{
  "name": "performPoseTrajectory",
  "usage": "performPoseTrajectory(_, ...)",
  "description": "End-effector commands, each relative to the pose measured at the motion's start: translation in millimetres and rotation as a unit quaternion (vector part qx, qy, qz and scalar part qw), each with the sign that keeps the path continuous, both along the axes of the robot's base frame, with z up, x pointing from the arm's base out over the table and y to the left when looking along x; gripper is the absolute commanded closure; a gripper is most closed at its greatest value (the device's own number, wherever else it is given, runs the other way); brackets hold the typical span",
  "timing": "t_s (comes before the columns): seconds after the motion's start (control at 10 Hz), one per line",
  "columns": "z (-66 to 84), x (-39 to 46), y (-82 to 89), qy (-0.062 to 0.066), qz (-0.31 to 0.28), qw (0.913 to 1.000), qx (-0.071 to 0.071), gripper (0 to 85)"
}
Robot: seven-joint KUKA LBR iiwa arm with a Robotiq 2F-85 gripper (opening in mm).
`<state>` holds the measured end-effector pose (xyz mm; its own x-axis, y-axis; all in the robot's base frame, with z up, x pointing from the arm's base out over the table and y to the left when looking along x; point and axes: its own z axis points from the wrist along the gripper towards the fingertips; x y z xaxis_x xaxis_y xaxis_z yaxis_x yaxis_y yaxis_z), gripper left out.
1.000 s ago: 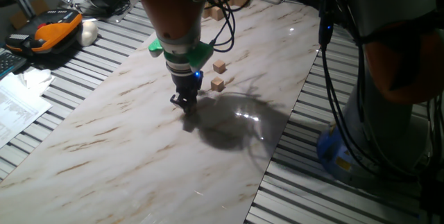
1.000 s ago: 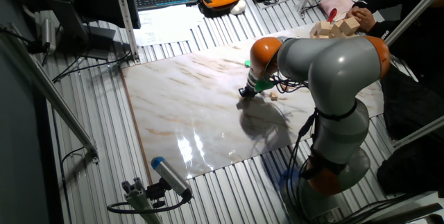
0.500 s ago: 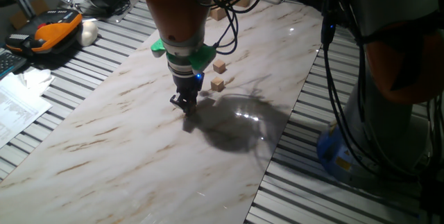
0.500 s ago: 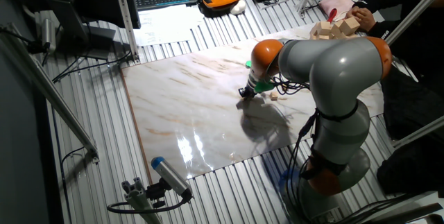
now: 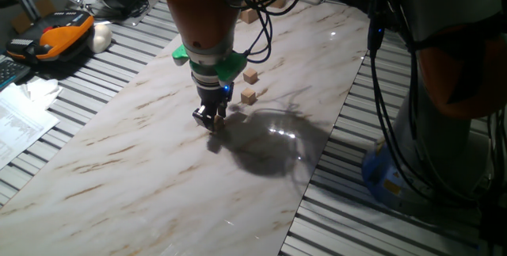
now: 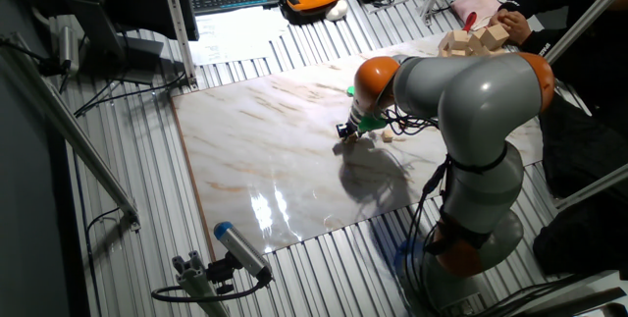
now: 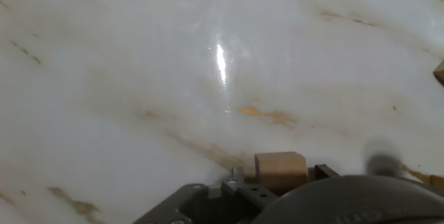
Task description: Stack the blocks into a pyramid shape
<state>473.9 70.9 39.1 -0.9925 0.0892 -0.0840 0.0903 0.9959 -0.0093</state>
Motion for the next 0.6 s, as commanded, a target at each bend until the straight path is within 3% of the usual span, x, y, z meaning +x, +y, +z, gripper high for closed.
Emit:
performPoseTrajectory(0.0, 3.8, 1.2, 0.5, 0.002, -0.003, 1.0, -0.001, 34.0)
performPoseTrajectory(0.4, 22.8, 6.3, -2.1, 0.012, -0.014, 0.9998, 0.007, 34.0)
performPoseTrajectory(0.5, 28.4, 6.9, -4.5, 0.016, -0.019, 0.9997, 0.0, 34.0)
